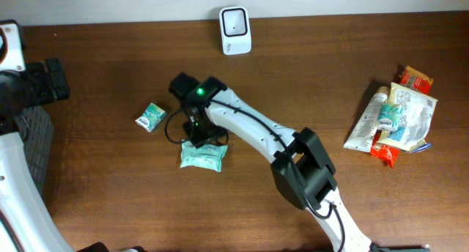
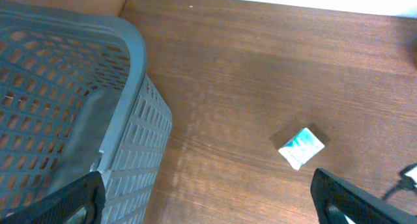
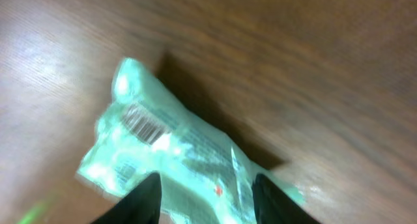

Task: Scan the item barcode
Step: 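Reposition the green pouch on the table and regrasp it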

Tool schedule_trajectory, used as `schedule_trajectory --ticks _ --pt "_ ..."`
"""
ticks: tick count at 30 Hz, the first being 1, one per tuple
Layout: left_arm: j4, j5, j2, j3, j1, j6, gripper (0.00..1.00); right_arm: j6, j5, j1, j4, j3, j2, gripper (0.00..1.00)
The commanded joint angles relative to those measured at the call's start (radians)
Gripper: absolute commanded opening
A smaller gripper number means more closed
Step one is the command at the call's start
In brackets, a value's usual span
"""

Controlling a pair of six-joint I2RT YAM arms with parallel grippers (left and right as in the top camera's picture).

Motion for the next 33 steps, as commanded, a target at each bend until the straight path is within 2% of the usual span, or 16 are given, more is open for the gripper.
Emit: schedule_trajectory --ticks 1,3,4,6,9,11,13,14,18,20,25,30,32,33 --pt "-0.001 0.011 0.002 0.003 0.006 0.012 0.99 -0.109 -0.093 0.014 -0.100 0.094 -0.002 0.39" --pt "-0.001 0.011 0.002 0.003 0.006 0.012 0.99 -0.109 -0.138 0.052 -0.157 0.051 0.008 0.20" --pt "-0.001 0.010 0.002 0.003 0.006 0.012 0.99 -0.109 -0.147 0.067 -0.156 0.027 0.008 0.14" --pt "-0.001 0.011 0.002 0.003 0.006 0.012 0.99 -0.116 -0.150 0.100 -0.153 -0.024 0.008 0.13" --pt "-0.001 0.011 0.002 0.003 0.006 0.012 0.99 -0.124 -0.144 0.136 -0.139 -0.074 0.008 0.14" --pt "-0.001 0.010 0.002 0.003 0.006 0.012 0.99 -0.127 -0.103 0.134 -0.102 -0.084 0.008 0.20" --pt "-0.001 0.011 0.002 0.003 0.006 0.012 0.99 -0.122 -0.018 0.122 -0.037 -0.107 0.010 0.32" --pt "-0.001 0.010 0.002 0.003 0.006 0.012 0.99 -0.122 -0.012 0.113 -0.009 -0.125 0.010 0.34" --pt "-0.001 0.011 0.002 0.003 0.006 0.012 0.99 -0.137 -0.051 0.063 0.052 -0.184 0.010 0.34" --pt "-0.001 0.011 0.002 0.003 0.006 0.012 0.99 -0.192 -0.051 0.042 0.082 -0.182 0.010 0.37" --pt "-0.001 0.011 0.002 0.003 0.006 0.012 0.99 -0.292 -0.057 -0.028 0.172 -0.181 0.010 0.38" --pt "-0.001 0.011 0.002 0.003 0.006 0.012 0.99 -0.279 -0.113 -0.035 0.135 -0.140 0.002 0.33" --pt "-0.001 0.010 0.002 0.003 0.006 0.012 0.99 -0.269 -0.130 -0.065 0.005 0.001 -0.015 0.34" --pt "-0.001 0.011 0.002 0.003 0.006 0.012 0.99 -0.269 -0.130 -0.095 -0.064 0.097 -0.017 0.37"
